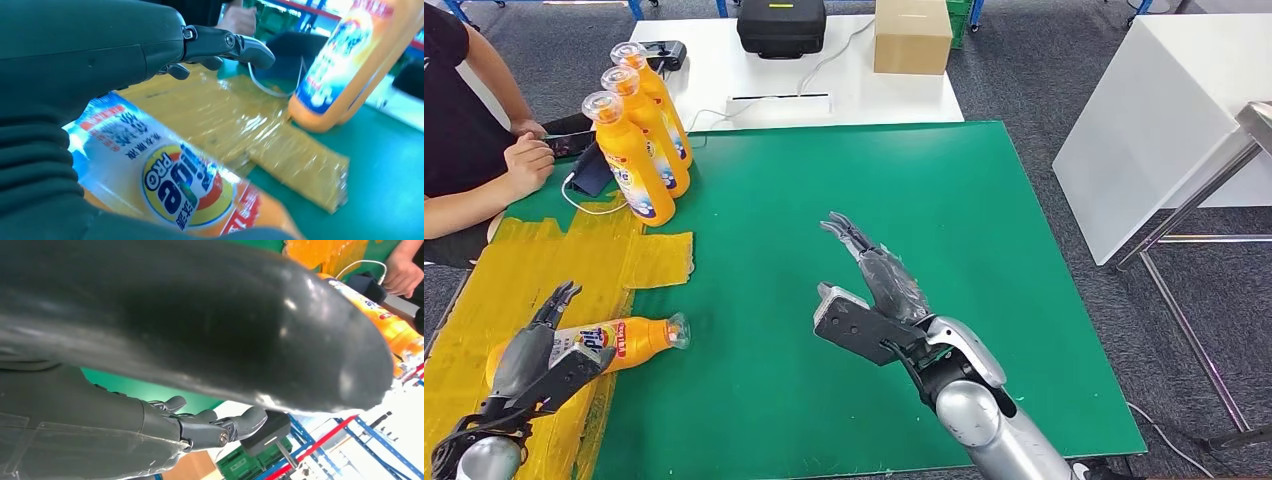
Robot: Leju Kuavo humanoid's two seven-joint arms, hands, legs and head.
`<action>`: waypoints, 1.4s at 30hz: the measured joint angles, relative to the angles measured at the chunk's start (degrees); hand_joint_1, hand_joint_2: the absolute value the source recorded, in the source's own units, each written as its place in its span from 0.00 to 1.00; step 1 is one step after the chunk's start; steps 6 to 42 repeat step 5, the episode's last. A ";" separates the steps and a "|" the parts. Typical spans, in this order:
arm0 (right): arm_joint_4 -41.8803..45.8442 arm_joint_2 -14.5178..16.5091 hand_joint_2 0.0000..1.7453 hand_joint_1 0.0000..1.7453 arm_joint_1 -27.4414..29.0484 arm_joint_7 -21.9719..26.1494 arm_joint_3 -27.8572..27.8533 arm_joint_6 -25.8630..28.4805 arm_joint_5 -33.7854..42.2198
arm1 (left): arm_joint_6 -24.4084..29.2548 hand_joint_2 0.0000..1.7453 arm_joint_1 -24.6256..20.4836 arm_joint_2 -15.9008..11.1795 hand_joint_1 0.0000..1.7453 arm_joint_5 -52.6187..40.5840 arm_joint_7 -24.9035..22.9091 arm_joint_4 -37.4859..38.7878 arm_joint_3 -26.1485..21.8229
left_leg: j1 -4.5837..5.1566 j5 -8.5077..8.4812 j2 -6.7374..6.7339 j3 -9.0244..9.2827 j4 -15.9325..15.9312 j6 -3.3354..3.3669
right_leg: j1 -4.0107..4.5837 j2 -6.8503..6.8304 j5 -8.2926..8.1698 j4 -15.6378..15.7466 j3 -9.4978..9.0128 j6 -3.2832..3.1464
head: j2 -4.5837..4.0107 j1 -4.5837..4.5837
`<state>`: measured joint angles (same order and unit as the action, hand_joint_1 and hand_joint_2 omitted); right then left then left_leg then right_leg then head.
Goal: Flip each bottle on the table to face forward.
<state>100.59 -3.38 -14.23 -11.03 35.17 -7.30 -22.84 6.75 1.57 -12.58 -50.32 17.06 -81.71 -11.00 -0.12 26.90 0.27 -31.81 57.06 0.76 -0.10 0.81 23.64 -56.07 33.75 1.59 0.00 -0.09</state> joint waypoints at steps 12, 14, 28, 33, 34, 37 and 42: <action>0.10 -0.06 0.00 0.00 0.51 0.03 0.00 0.07 -0.07 | -0.30 0.00 0.00 1.24 0.00 0.22 -0.08 -1.85 -1.26 | -0.01 0.00 -0.02 0.00 0.00 0.00 | 0.00 0.00 0.00 0.00 0.02 0.00 | 0.00 0.01; 0.10 -0.06 0.00 0.00 0.51 0.03 0.00 0.07 -0.07 | -0.30 0.00 0.00 1.24 0.00 0.22 -0.08 -1.85 -1.26 | -0.01 0.00 -0.02 0.00 0.00 0.00 | 0.00 0.00 0.00 0.00 0.02 0.00 | 0.00 0.01; 0.10 -0.06 0.00 0.00 0.51 0.03 0.00 0.07 -0.07 | -0.30 0.00 0.00 1.24 0.00 0.22 -0.08 -1.85 -1.26 | -0.01 0.00 -0.02 0.00 0.00 0.00 | 0.00 0.00 0.00 0.00 0.02 0.00 | 0.00 0.01; 0.10 -0.06 0.00 0.00 0.51 0.03 0.00 0.07 -0.07 | -0.30 0.00 0.00 1.24 0.00 0.22 -0.08 -1.85 -1.26 | -0.01 0.00 -0.02 0.00 0.00 0.00 | 0.00 0.00 0.00 0.00 0.02 0.00 | 0.00 0.01; 0.10 -0.06 0.00 0.00 0.51 0.03 0.00 0.07 -0.07 | -0.30 0.00 0.00 1.24 0.00 0.22 -0.08 -1.85 -1.26 | -0.01 0.00 -0.02 0.00 0.00 0.00 | 0.00 0.00 0.00 0.00 0.02 0.00 | 0.00 0.01; 0.10 -0.06 0.00 0.00 0.51 0.03 0.00 0.07 -0.07 | -0.30 0.00 0.00 1.24 0.00 0.22 -0.08 -1.85 -1.26 | -0.01 0.00 -0.02 0.00 0.00 0.00 | 0.00 0.00 0.00 0.00 0.02 0.00 | 0.00 0.01; 0.10 -0.06 0.00 0.00 0.51 0.03 0.00 0.07 -0.07 | -0.30 0.00 0.00 1.24 0.00 0.22 -0.08 -1.85 -1.26 | -0.01 0.00 -0.02 0.00 0.00 0.00 | 0.00 0.00 0.00 0.00 0.02 0.00 | 0.00 0.01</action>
